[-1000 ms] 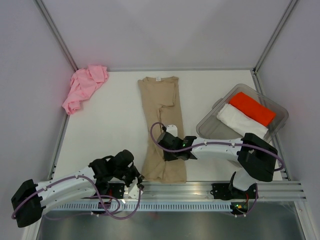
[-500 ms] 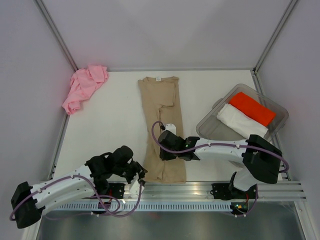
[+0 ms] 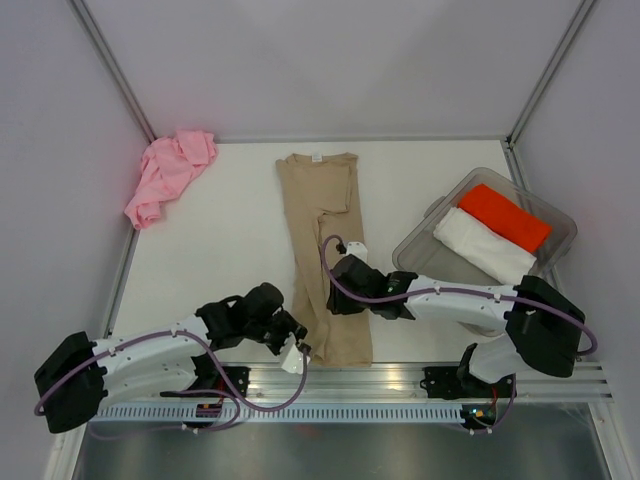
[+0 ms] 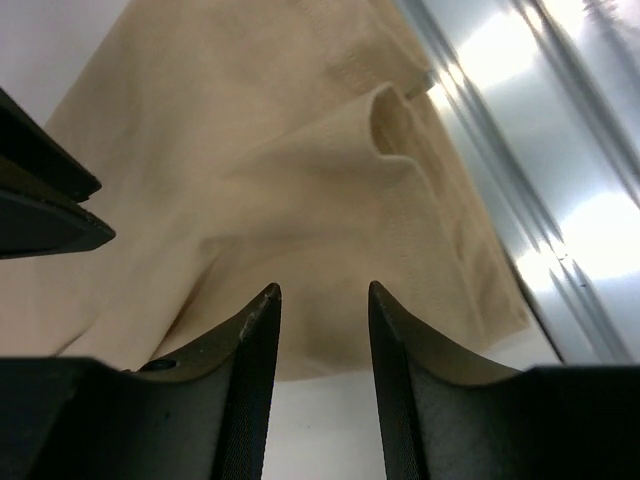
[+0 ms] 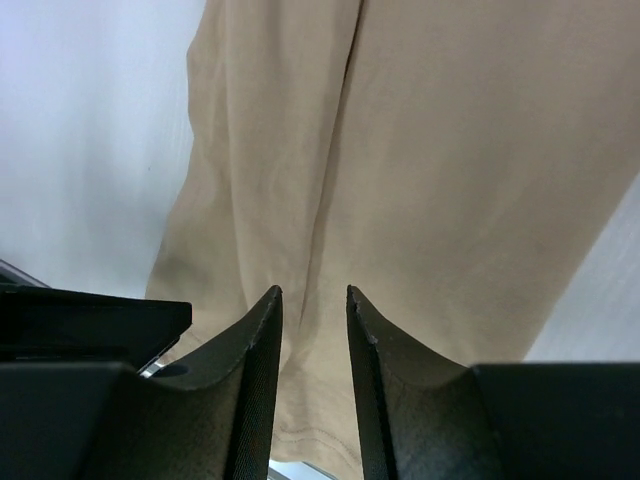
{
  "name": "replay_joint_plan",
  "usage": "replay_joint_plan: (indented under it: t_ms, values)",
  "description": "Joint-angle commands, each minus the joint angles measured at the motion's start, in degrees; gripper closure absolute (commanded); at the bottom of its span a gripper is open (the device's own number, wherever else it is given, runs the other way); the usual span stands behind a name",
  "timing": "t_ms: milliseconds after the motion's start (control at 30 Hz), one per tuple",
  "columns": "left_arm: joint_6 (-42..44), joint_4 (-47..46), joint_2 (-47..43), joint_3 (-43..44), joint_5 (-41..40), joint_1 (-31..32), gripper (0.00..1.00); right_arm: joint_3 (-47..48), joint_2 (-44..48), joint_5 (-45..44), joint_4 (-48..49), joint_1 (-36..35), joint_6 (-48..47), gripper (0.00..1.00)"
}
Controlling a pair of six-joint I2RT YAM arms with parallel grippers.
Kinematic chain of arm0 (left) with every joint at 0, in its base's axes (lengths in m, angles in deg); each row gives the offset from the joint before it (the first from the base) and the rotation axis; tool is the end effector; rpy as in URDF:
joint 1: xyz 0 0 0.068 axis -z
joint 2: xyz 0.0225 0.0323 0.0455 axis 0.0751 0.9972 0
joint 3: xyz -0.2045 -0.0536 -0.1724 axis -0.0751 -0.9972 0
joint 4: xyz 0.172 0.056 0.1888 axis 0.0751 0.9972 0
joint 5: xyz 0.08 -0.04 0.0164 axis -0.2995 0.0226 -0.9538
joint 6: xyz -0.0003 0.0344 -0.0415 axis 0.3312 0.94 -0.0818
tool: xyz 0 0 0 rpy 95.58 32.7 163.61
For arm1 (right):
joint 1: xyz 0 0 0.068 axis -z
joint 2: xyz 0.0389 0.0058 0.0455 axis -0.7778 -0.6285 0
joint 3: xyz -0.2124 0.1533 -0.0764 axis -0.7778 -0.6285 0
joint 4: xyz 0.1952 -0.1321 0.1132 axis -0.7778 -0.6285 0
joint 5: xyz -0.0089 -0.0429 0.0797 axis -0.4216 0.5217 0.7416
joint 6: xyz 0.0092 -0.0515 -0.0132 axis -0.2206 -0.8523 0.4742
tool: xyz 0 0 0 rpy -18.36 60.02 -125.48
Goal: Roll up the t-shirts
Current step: Fold the tshirt
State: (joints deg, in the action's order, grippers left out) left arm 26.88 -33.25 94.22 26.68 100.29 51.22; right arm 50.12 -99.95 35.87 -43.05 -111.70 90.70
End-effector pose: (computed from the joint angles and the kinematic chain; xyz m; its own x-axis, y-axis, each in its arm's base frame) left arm 0.0815 -0.1464 0.1598 0.6523 0.5128 -0.5582 0.7565 -0.4870 0.4365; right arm 0.1469 0.2493 0.1918 -0.8559 -0.0300 -0.5163 -0.2637 0.8840 0.3859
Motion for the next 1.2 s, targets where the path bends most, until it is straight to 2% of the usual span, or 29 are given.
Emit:
replay_joint_plan:
  t_ms: [0, 233, 367, 533, 600, 733, 800, 900, 967, 1167]
  values:
    - [3.02, -7.58, 0.51, 1.02, -5.69, 0.11, 0.55, -0.34, 1.31, -0.62, 1.34, 1.66, 0.38, 0.62]
    - [13.56, -3.1, 2.71, 0.15, -6.31, -3.4, 0.52, 6.77, -5.88, 4.83, 5.03, 9.12, -4.37, 0.61]
    - [15.77, -3.1, 3.32, -0.21, -5.08, -4.73, 0.47, 11.68, -10.8, 7.48, 8.63, 13.96, -7.26, 0.61]
    - [16.99, -3.54, 4.29, -1.08, -2.62, -4.73, 0.45, 19.69, -19.07, 8.97, 7.76, 16.34, -9.82, 0.61]
    - [18.4, -3.19, 4.12, -2.14, -1.66, -4.73, 0.49, 21.1, -22.68, 10.9, 8.81, 17.48, -9.38, 0.61]
    - [20.6, 0.4, 4.12, -4.17, -0.16, -4.73, 0.7, 22.68, -27.94, 13.19, 12.15, 18.89, -8.24, 0.61]
    - [21.22, 6.53, 3.68, -3.2, 1.86, -4.64, 0.81, 24.18, -29.97, 14.16, 12.24, 19.24, -8.33, 0.66]
    - [19.12, 12.88, 3.24, -0.75, 5.37, -4.55, 0.96, 27.34, -33.93, 14.6, 11.89, 19.42, -7.98, 0.82]
    - [17.89, 16.76, 2.45, -0.12, 7.3, -4.55, 0.96, 28.66, -35.87, 14.68, 12.15, 19.6, -7.02, 0.86]
    - [15.51, 18.0, 0.69, -0.39, 8.72, -4.46, 0.92, 27.53, -35.35, 13.89, 12.94, 20.12, -5.69, 0.86]
